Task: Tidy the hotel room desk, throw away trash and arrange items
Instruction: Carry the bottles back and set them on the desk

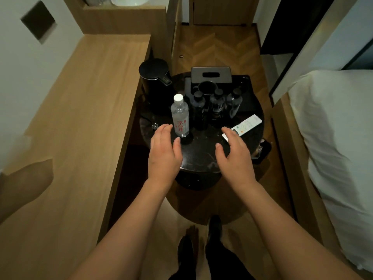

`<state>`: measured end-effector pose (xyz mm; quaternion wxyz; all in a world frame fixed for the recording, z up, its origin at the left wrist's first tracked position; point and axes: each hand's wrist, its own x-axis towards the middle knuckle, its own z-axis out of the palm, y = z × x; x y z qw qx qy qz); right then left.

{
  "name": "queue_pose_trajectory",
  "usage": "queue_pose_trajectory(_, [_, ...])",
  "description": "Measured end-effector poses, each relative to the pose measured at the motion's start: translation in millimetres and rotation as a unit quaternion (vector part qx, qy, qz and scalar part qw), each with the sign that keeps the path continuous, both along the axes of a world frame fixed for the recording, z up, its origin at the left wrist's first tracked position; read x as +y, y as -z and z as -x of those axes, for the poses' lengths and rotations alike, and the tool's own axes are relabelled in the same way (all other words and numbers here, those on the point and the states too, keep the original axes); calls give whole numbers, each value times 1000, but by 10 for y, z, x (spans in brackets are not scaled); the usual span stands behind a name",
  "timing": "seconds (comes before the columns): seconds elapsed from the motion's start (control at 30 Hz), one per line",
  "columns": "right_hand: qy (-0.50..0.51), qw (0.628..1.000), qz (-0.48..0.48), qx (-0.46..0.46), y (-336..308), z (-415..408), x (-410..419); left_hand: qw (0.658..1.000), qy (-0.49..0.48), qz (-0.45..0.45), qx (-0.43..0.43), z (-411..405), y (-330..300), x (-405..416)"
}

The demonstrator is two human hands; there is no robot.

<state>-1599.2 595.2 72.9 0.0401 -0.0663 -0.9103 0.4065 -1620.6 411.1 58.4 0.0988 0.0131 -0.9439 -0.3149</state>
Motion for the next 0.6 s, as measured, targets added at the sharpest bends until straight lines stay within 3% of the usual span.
queue_pose_trajectory(0.37, [-125,992,1,14,170,1828,200,992,-93,-84,-24,1459,140,256])
queue_pose_trajectory(0.6, [-234,970,-64,-14,247,2578,-12,991,-74,-89,-71,1688,417,277])
